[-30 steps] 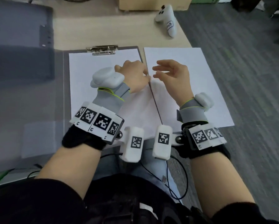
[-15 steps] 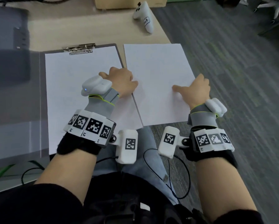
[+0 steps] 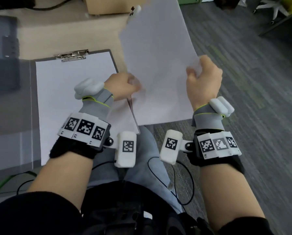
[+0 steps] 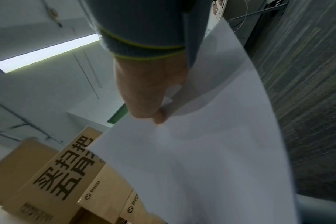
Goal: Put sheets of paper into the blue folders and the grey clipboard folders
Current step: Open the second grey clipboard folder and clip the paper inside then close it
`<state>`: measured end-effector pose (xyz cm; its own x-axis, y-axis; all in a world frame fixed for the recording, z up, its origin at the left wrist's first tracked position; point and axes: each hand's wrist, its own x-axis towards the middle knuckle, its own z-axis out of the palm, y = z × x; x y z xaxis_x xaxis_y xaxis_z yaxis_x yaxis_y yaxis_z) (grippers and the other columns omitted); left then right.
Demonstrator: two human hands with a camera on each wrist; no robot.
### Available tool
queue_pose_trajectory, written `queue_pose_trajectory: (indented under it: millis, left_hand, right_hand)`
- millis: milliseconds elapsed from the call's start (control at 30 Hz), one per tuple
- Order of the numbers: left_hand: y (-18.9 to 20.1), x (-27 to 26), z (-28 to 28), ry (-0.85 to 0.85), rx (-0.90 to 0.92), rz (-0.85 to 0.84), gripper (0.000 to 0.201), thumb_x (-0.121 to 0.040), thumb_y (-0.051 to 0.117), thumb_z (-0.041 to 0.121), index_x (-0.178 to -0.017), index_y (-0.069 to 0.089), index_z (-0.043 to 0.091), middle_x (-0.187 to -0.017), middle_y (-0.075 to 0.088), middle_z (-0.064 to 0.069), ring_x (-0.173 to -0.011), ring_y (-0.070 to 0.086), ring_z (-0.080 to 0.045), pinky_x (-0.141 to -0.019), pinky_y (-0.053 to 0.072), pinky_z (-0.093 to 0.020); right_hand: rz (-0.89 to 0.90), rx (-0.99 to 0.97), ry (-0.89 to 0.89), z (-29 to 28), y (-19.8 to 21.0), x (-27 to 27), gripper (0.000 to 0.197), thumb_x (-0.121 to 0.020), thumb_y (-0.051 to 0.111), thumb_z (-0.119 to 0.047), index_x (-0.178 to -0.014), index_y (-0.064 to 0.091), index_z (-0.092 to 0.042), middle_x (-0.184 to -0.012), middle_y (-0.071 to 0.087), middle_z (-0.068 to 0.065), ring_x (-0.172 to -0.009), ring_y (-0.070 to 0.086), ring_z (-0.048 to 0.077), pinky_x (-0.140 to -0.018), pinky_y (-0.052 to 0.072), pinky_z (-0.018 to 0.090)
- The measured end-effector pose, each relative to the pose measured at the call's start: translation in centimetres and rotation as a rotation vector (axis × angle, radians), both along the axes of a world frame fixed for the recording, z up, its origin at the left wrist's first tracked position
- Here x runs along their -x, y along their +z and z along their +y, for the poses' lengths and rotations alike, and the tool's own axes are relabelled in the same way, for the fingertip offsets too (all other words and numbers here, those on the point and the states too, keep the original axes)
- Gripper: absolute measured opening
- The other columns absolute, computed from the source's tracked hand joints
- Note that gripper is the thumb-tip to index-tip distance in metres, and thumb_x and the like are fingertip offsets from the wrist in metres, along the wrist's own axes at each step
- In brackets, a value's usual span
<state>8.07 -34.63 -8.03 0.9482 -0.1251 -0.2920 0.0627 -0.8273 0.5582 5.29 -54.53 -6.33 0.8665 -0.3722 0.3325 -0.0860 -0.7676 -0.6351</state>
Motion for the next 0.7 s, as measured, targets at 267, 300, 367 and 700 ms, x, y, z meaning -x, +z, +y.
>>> queue_pose_trajectory:
  millis: [267, 300, 367, 700]
  left_hand:
    - [1.2, -1.4, 2.0, 0.314, 0.632, -0.161, 0.059, -0.087, 0.059, 0.03, -0.138, 0.038, 0.009, -0.121, 0.056, -0.01, -0.105, 0.058, -0.023, -0.086, 0.051, -0.033]
    - [1.8, -1.4, 2.1, 0.322, 0.677, -0.214, 0.052, -0.089, 0.057, 0.026, -0.134, 0.041, 0.008, -0.106, 0.059, -0.005, -0.091, 0.059, -0.018, -0.075, 0.051, -0.025]
    - [2.9, -1.4, 2.4, 0.326, 0.722, -0.349, 0.028, -0.093, 0.051, 0.015, -0.121, 0.05, 0.011, -0.085, 0.057, 0.007, -0.074, 0.058, -0.006, -0.064, 0.046, -0.014]
    - [6.1, 0.5, 7.5, 0.308, 0.988, -0.7, 0.009, -0.091, 0.049, 0.01, -0.092, 0.051, 0.019, -0.088, 0.065, 0.003, -0.079, 0.059, -0.009, -0.068, 0.045, -0.023]
  right_hand:
    - [-0.451, -0.133, 0.069, 2.1, 3.1, 0.5, 0.007, -0.082, 0.054, -0.008, -0.078, 0.048, -0.009, -0.054, 0.029, -0.017, -0.058, 0.028, 0.012, -0.054, 0.021, 0.025]
    - [-0.505, -0.143, 0.085, 2.2, 3.4, 0.5, 0.007, -0.083, 0.055, -0.008, -0.078, 0.05, -0.008, -0.054, 0.03, -0.019, -0.056, 0.03, 0.01, -0.053, 0.021, 0.023]
    - [-0.603, -0.172, 0.104, 2.5, 4.2, 0.3, 0.011, -0.084, 0.056, -0.009, -0.078, 0.047, -0.012, -0.056, 0.031, -0.021, -0.051, 0.035, 0.0, -0.052, 0.025, 0.014]
    - [-0.583, -0.626, 0.367, 5.7, 5.4, -0.3, 0.022, -0.083, 0.06, 0.002, -0.075, 0.047, -0.014, -0.063, 0.049, -0.016, -0.057, 0.042, -0.003, -0.06, 0.038, 0.015]
